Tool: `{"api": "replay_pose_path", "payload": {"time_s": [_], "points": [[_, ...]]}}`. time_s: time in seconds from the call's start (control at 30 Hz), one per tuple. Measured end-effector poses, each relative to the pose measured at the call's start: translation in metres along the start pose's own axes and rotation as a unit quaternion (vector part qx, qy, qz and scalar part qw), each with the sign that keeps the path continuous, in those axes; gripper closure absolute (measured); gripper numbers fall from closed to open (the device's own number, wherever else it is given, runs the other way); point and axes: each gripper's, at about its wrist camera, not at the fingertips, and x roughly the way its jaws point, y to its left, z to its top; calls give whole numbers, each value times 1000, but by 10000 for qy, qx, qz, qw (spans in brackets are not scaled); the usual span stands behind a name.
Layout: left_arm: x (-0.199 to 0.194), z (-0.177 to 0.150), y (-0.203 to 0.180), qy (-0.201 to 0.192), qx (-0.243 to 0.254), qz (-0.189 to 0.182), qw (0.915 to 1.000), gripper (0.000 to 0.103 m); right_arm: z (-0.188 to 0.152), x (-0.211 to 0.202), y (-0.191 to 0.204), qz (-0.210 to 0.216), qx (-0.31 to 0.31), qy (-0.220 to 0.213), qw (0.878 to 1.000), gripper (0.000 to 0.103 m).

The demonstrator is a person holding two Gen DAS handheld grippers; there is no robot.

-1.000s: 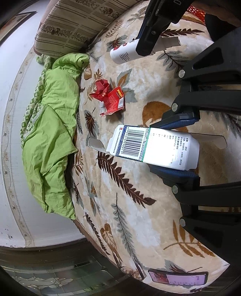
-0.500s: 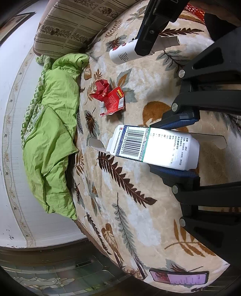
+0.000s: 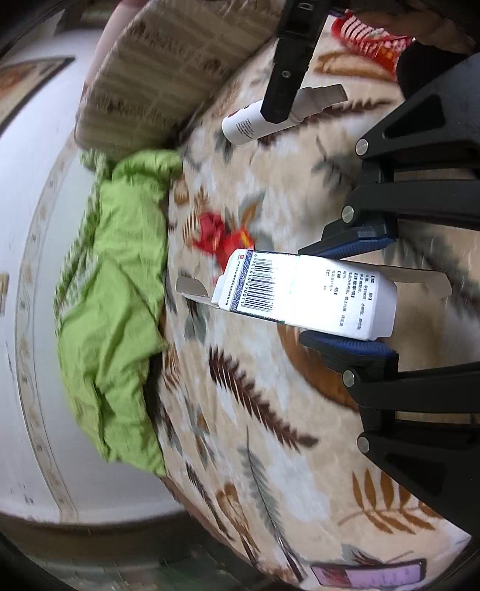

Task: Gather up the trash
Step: 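Carry both items over the red wastebasket and open both grippers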

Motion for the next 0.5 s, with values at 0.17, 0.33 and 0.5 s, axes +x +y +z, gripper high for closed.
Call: {"api": "replay_pose_path", "payload": {"time_s": [0.17, 0.33, 0.5], "points": [[-17, 9, -51, 6, 550, -850, 9949, 66, 0, -62, -32, -136, 406, -285, 9987, 68], [-34, 20, -121, 165, 1204, -1905, 9741, 66, -15, -138, -77, -730, 784, -649, 9921, 68], [-39, 24, -190, 508, 1642, -2852, 9429, 67, -49, -212, -127, -1408, 1361, -922, 9763, 68]]}}
